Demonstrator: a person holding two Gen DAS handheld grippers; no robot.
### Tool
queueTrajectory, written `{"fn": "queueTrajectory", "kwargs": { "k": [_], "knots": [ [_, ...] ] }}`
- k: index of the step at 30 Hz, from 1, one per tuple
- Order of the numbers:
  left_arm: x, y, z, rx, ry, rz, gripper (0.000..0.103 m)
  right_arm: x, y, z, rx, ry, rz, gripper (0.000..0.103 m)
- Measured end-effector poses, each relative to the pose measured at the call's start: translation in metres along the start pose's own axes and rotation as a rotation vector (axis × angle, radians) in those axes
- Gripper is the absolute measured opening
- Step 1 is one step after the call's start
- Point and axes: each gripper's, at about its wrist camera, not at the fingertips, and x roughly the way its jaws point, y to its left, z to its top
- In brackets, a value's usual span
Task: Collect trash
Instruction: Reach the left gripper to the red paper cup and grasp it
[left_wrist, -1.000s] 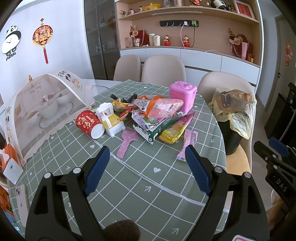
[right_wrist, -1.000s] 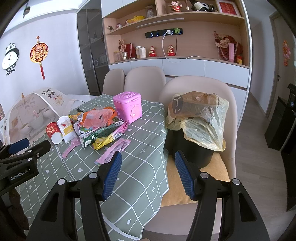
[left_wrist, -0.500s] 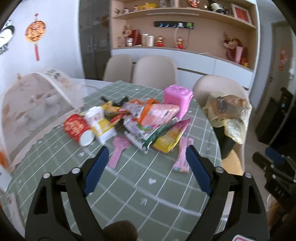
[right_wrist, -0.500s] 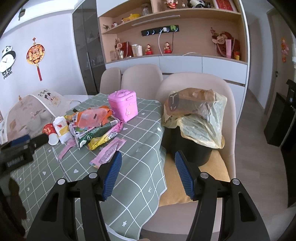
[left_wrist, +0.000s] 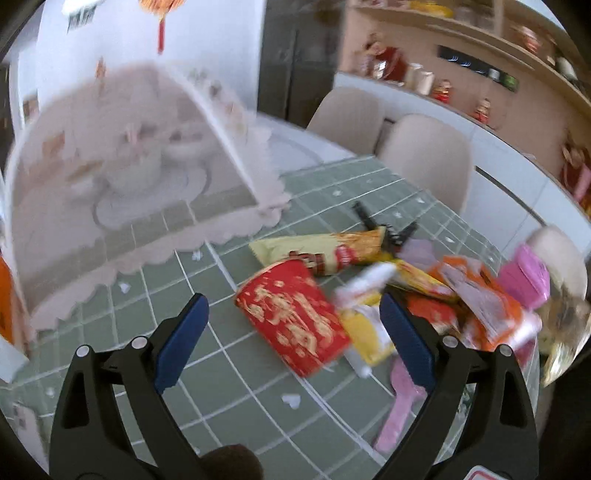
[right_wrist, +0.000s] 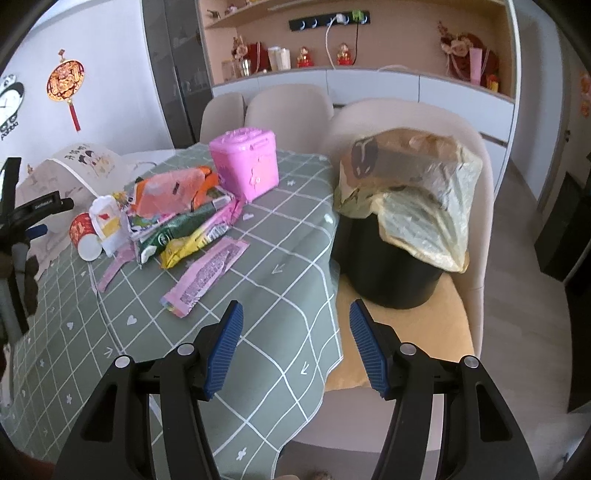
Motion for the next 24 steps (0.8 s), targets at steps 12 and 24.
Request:
{"fn": "queueTrajectory", "kwargs": {
  "k": [12,24],
  "knots": [
    [0.04,0.028,-0.007,-0.101,0.108,-0.024,0.08,0.014,0.007,0.006,-0.039,0.017,0.01,0.057],
    [0.051,0.029,-0.003,-0.188,0.192,-0.052,0.078,0.042,0.035,0.053,-0.105,-0.017,0.052,0.057]
  ]
}}
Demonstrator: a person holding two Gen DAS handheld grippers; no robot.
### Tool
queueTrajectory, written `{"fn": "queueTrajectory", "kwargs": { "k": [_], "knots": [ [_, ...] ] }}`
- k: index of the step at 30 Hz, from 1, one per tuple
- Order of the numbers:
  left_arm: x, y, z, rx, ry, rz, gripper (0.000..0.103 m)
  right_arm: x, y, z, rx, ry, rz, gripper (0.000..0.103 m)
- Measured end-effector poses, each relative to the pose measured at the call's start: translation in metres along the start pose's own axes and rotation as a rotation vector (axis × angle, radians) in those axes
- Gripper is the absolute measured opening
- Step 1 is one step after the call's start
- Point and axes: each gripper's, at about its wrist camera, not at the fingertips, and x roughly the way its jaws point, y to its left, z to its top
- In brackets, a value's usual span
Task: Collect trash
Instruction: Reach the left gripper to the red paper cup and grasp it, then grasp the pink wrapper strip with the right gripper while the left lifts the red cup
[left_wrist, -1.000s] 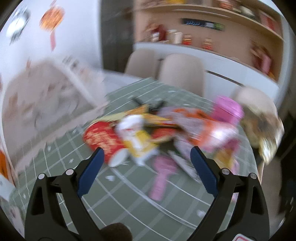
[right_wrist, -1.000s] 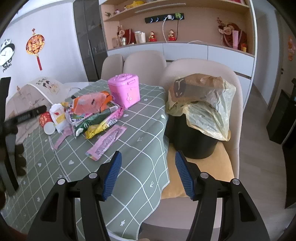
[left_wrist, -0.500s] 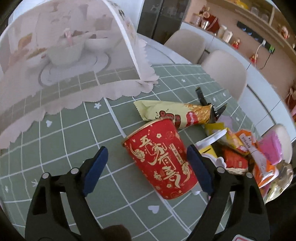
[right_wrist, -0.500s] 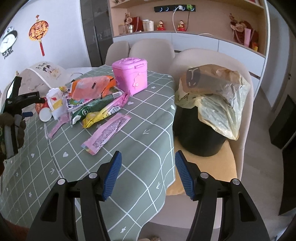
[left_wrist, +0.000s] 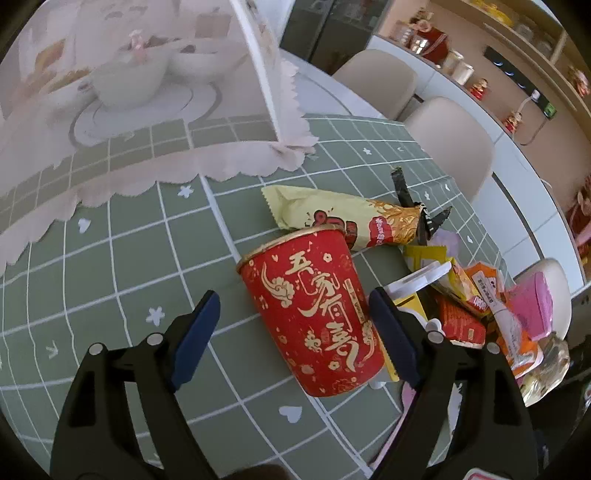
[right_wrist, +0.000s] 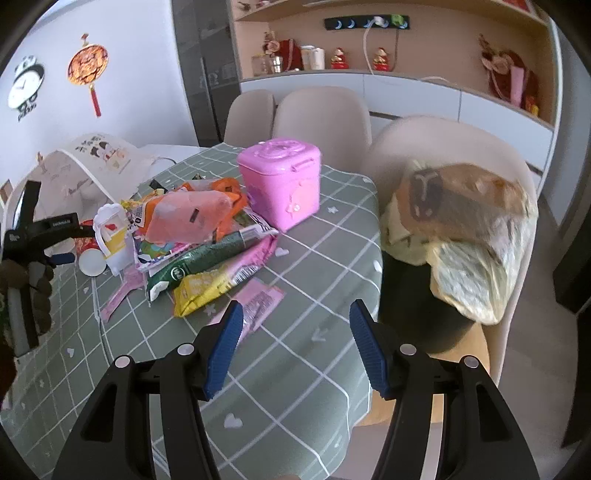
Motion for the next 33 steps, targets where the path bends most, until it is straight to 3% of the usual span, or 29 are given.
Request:
{"fn": "queueTrajectory", "kwargs": {
  "k": [4,6,7,12,18,23,25,27,29,31,33],
  "knots": [
    [0.003,-0.002,0.0,-0.003,0.043,-0.039,0.068,0.006,0.01,-0.005,-0.044,0.023,0.005,0.057],
    [0.009,-0.006,-0.002,0.021,0.099,-0.054,0.053,0.009,0.013,-0.008,-0.067,0.037,0.003,0.057],
    [0.011,-0.008,-0.004,0.027,0.115,-0.056,0.053,0.009,0.014,-0.01,-0.073,0.038,0.002,0.057],
    [-0.013,-0.009,-0.011,0.057,0.012,-0.049,0.05,0.008,0.009,-0.011,-0.054,0.036,0.009,0.057],
    [-0.065,-0.033,-0.029,0.255,-0.127,-0.027,0.051,0.023,0.005,0.001,0.043,0.067,0.087,0.057],
    [-0.089,-0.053,-0.055,0.331,-0.146,-0.056,0.051,0.055,0.017,0.003,0.101,0.107,0.089,0.057],
    [-0.095,-0.062,-0.065,0.347,-0.142,-0.07,0.051,0.073,0.025,0.001,0.096,0.163,0.103,0.057],
    [-0.098,-0.07,-0.073,0.351,-0.134,-0.07,0.051,0.076,0.032,0.0,0.065,0.155,0.095,0.057],
    [-0.103,-0.074,-0.08,0.335,-0.117,-0.072,0.051,0.078,0.042,0.0,-0.008,0.161,0.117,0.048],
    [-0.11,-0.076,-0.087,0.328,-0.113,-0.068,0.051,0.077,0.048,-0.002,-0.068,0.184,0.175,0.024],
    [-0.12,-0.077,-0.092,0.329,-0.119,-0.063,0.051,0.072,0.045,-0.002,-0.071,0.198,0.229,0.017]
  ]
}}
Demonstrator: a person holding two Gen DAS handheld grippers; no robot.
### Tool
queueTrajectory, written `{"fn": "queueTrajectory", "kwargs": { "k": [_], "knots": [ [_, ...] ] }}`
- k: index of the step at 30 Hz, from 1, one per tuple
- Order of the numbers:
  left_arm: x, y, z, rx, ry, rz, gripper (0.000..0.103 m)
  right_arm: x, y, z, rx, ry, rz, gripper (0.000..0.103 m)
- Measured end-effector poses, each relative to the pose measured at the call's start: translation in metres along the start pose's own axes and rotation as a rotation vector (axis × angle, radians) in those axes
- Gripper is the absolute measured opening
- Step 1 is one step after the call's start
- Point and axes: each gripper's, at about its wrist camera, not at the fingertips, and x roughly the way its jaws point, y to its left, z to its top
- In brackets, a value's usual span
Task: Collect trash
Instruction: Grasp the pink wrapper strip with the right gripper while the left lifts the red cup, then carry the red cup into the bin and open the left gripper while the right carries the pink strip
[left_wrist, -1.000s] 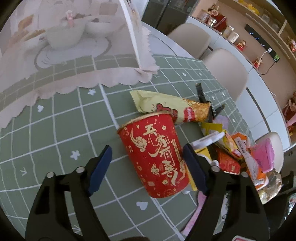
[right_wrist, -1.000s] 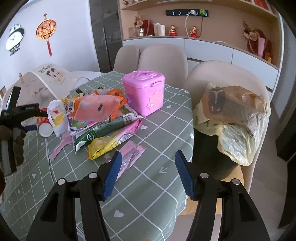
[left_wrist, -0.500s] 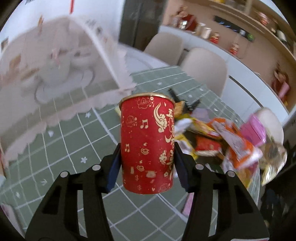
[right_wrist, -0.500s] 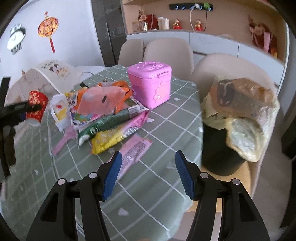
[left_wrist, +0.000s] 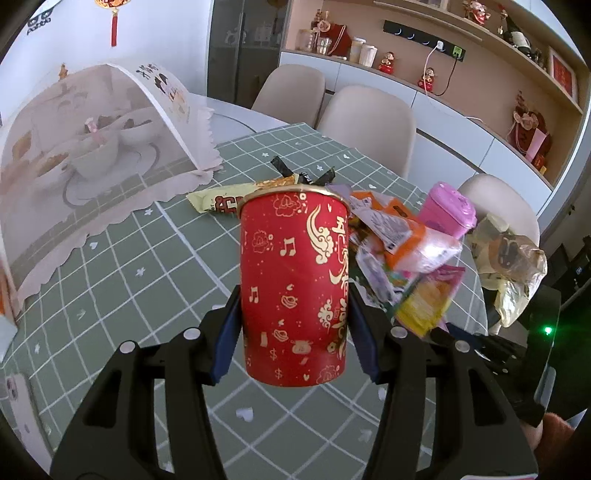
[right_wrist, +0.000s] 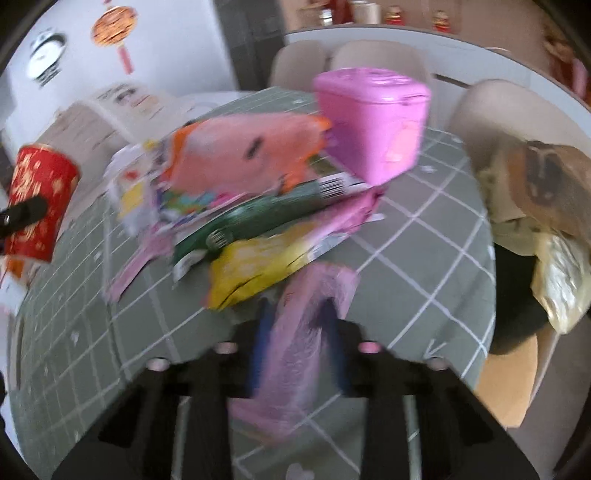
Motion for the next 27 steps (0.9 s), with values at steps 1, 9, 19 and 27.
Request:
{"fn": "queueTrajectory", "kwargs": {
  "k": [1,9,19,27],
  "knots": [
    [-0.003,-0.001,-0.001,0.0,-0.004,0.0,0.051,-0.005,-0.002,0.0,0.006,-0.003,0.02,0.017],
    [0.015,0.006,0.008,-0.035,-0.006,-0.078,0.052,-0.068,-0.005,0.029,-0.033,-0.09,0.088,0.016],
    [0.054,-0.027,0.041,-0.076,0.023,-0.2,0.052,-0.111,-0.046,0.08,-0.027,-0.169,0.0,0.016],
    [0.053,-0.139,0.079,0.065,-0.022,-0.302,0.052,-0.139,-0.149,0.118,-0.004,-0.282,-0.071,0.016]
  ]
}}
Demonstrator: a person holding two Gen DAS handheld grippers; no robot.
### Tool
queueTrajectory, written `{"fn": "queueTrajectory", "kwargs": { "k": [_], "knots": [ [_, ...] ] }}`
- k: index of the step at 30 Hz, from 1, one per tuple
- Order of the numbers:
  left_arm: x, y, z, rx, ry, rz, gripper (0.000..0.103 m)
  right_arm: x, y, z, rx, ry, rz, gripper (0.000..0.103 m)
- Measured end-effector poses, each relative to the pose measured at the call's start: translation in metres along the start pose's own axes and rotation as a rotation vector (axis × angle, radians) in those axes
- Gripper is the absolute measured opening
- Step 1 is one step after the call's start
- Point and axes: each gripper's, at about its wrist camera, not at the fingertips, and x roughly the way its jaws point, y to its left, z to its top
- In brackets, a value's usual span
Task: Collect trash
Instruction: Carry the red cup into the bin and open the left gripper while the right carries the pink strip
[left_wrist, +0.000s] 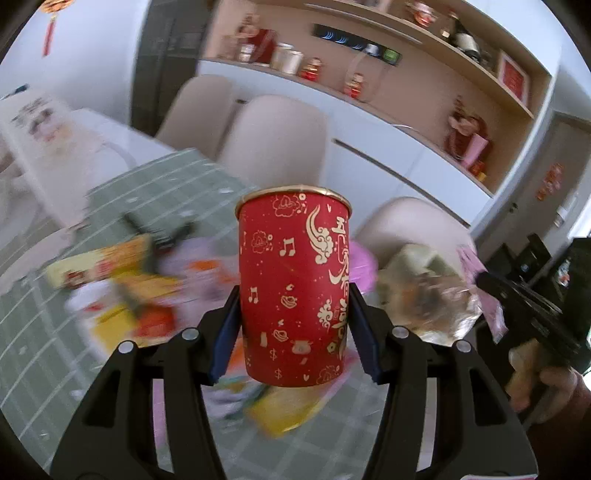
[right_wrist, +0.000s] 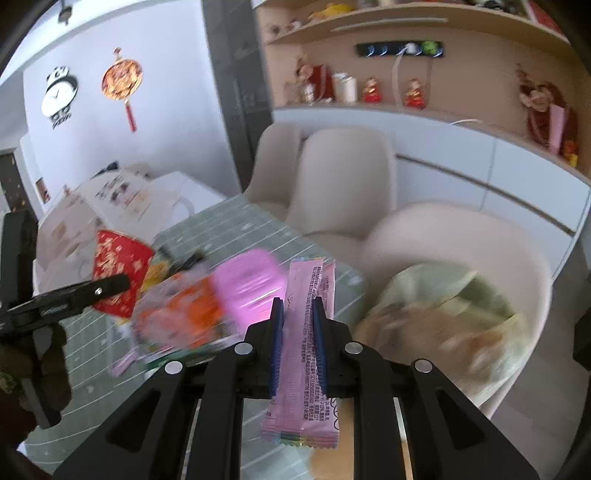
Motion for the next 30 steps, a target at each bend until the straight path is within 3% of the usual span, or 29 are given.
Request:
{"fn": "queueTrajectory", "kwargs": {
  "k": [7,13,16,19,21,24,27,30],
  "knots": [
    [0.073,-0.114,0.023,0.034,0.085,-0.124,0.052,-0.014,-0.13,0.016,0.068,-0.045,-0.039,0.016],
    [0.163,-0.215,0.045,0.116,0.181,-0.243,0.052,-0.028,-0.203,0.012,0.108,-0.054,-0.093,0.016],
    [0.22,-0.247,0.041,0.137,0.328,-0.254,0.052,-0.034,-0.229,0.01,0.128,-0.065,-0.108,0.016],
    [0.264,-0.255,0.022,0.139,0.493,-0.173,0.052,-0.037,-0.247,0.008,0.128,-0.082,-0.12,0.016],
    [0.272,-0.254,0.008,0.138,0.553,-0.15,0.052,-0.033,-0.262,0.007,0.154,-0.087,-0.11,0.016],
    [0.265,-0.256,0.005,0.163,0.564,-0.145,0.058,-0.016,-0.276,0.004,0.203,-0.059,-0.076,0.016],
    [0.25,-0.261,0.016,0.136,0.515,-0.157,0.075,0.002,-0.282,0.005,0.213,-0.041,-0.04,0.016],
    [0.226,-0.255,0.025,0.118,0.441,-0.145,0.077,0.018,-0.276,0.008,0.198,-0.029,0.001,0.016]
  ]
}}
